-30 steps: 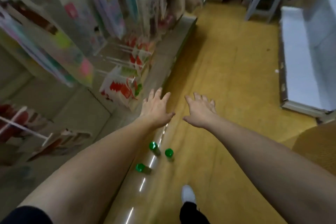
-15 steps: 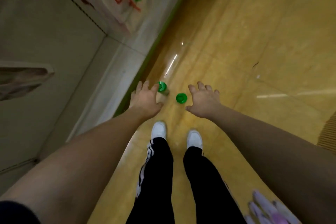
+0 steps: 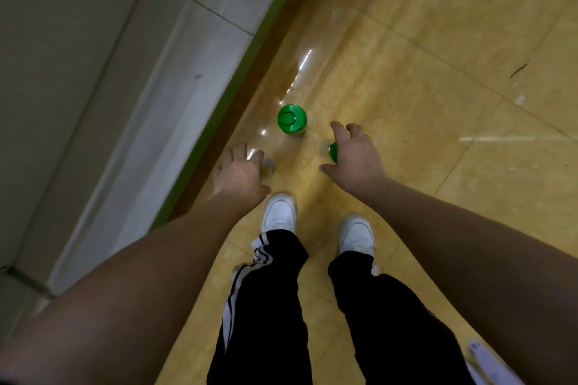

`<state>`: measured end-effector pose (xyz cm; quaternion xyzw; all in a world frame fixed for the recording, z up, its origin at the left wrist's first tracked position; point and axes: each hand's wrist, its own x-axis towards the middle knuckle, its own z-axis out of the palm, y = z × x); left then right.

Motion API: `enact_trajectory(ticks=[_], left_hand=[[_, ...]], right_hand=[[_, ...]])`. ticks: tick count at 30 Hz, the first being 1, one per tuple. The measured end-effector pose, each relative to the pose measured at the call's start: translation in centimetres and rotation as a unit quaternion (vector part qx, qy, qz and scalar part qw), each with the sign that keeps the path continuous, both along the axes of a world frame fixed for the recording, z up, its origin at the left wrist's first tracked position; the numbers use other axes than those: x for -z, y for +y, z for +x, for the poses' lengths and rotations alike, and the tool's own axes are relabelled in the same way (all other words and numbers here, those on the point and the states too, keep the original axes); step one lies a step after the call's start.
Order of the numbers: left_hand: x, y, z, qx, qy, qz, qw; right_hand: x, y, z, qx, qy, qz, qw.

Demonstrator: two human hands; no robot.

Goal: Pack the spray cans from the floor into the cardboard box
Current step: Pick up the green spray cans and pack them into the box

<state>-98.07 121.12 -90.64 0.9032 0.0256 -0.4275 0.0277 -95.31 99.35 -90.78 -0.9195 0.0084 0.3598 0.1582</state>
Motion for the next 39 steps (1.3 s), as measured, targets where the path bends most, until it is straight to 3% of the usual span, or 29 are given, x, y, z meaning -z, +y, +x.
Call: enact_trajectory(ticks=[7,15,27,39], left_hand=[[3.4,1.5,-0.5,-0.054,-0.003,-0.053,0.997],[-3.4,-0.8,0.3,-0.011,-0.005,-0.081,0.997],[-28.5,-7.4,5.5,-0.006,-0.11,-0.09,0.99],[-60.6,-9.8,8.3,0.041,-0.152,-0.116,0.981]], right_hand=[[2.9,-0.3,-0.6,0.018,-0.048,0.009,0.999],[-3.3,-2.1,-0.8,0.068,-0.058,0.027,0.996],[-29.3,-6.7,3.1,0.041,-0.088,0.018,0.995],[-60.5,-8.5,5.8,-0.066,-0.16,-0.024,0.985]])
